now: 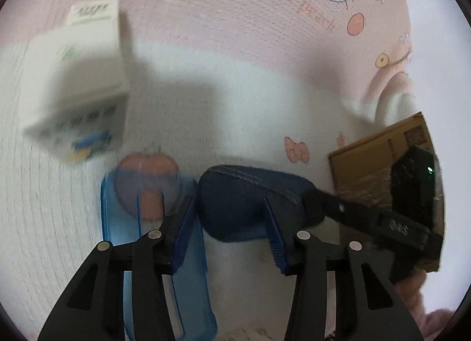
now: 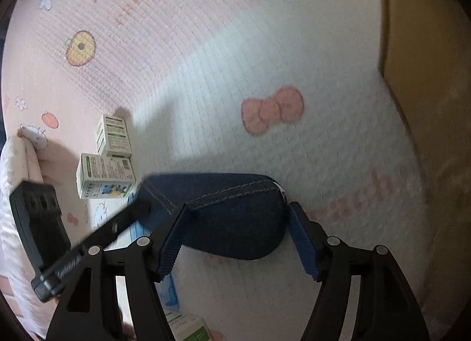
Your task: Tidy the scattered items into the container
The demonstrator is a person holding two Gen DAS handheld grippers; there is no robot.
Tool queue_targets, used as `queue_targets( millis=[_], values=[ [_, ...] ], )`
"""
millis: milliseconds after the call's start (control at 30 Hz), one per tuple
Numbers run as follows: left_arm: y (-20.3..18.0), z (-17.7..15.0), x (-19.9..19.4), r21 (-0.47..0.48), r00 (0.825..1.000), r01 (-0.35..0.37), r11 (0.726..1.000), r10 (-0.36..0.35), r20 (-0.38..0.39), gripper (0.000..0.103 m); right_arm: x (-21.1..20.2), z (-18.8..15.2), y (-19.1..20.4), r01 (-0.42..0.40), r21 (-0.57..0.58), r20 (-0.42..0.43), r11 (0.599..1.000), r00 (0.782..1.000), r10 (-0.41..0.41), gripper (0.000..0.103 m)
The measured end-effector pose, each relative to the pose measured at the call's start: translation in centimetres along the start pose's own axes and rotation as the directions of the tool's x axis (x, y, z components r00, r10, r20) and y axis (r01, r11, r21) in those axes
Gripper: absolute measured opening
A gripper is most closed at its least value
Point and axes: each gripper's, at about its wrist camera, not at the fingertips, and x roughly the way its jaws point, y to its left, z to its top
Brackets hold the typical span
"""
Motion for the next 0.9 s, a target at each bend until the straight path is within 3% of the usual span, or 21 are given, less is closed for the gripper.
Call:
queue_targets(
  millis=[133, 367, 633, 900],
  values=[
    [-0.4, -0.6, 0.3, 0.016, 0.999, -0.036, 0.999, 0.036, -0.013, 0.046, 0.9, 0.3, -0.3, -0.014, 0.015, -0.04, 1.0, 0.999, 0.015, 0.069],
    [0.8, 0.6, 0.8, -0.072, 0.999, 0.008, 0.997, -0.011, -0.034, 0.049, 0.8, -0.1, -0.2, -0.017, 0.011, -0.026, 1.0, 0.999, 0.018, 0.069],
    [0.5, 1.5, 1.3, -0.064, 0.998, -0.004, 0.998, 0.0, -0.061, 0.049, 0.9, 0.3, -0.4, -0.013, 0.046, -0.043, 0.999, 0.999, 0.014, 0.069],
    [0.9, 0.4, 0.4, -0.128, 0.999, 0.014, 0.992, -0.018, -0.028, 0.05, 0.3, -0.2, 0.6, 0.013, -0.009, 0.027, 1.0, 1.0, -0.013, 0.067]
  ],
)
